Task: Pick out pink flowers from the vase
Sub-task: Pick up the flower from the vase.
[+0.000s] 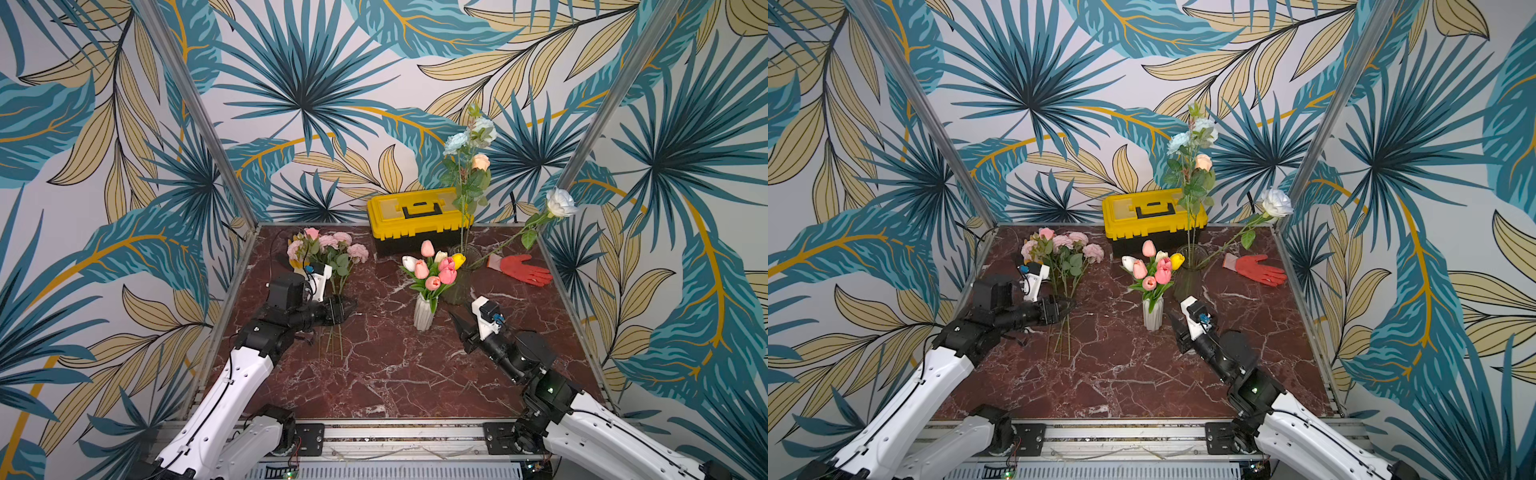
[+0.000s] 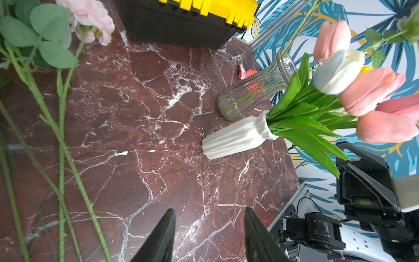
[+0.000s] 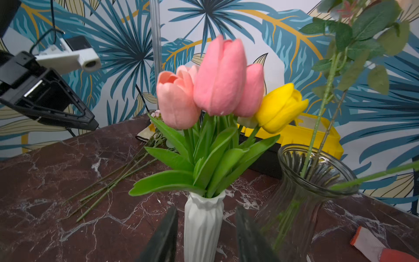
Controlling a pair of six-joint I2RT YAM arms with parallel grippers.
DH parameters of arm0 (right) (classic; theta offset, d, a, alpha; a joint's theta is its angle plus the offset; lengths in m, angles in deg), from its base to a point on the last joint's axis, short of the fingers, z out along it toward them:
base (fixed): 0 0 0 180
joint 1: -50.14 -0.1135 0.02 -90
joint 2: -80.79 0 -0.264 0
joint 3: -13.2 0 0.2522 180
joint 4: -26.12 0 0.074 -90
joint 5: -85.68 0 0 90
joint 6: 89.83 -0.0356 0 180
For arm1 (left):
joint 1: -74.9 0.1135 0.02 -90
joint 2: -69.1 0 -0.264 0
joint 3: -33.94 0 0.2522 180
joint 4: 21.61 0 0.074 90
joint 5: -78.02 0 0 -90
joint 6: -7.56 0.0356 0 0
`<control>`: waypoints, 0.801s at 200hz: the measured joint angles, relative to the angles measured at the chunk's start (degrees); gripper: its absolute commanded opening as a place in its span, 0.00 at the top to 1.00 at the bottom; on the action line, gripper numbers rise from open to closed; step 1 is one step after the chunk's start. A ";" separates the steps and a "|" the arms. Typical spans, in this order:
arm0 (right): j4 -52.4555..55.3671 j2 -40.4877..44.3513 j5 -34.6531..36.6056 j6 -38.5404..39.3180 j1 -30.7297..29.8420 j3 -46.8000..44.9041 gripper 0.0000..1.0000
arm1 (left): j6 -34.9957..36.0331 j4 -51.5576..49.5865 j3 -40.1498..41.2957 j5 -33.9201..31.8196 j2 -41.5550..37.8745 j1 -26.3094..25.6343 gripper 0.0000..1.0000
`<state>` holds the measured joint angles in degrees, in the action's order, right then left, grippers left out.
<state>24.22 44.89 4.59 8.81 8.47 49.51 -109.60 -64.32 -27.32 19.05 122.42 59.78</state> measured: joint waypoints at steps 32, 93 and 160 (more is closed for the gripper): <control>-0.28 -4.24 -1.14 2.45 0.00 2.73 0.57 | 2.47 -2.58 -0.33 -1.33 -0.39 -0.96 0.50; -5.99 -11.65 -0.76 2.80 0.02 5.38 0.59 | 4.81 -3.69 -0.24 -6.67 -2.86 -0.98 0.50; -8.28 -13.07 0.11 2.99 0.02 7.17 0.65 | 5.07 -3.91 -0.22 -9.01 -3.37 -0.98 0.50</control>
<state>15.94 31.82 4.70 11.81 8.49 56.68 -104.53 -68.23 -27.54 10.05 119.05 58.80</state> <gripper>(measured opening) 0.353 0.501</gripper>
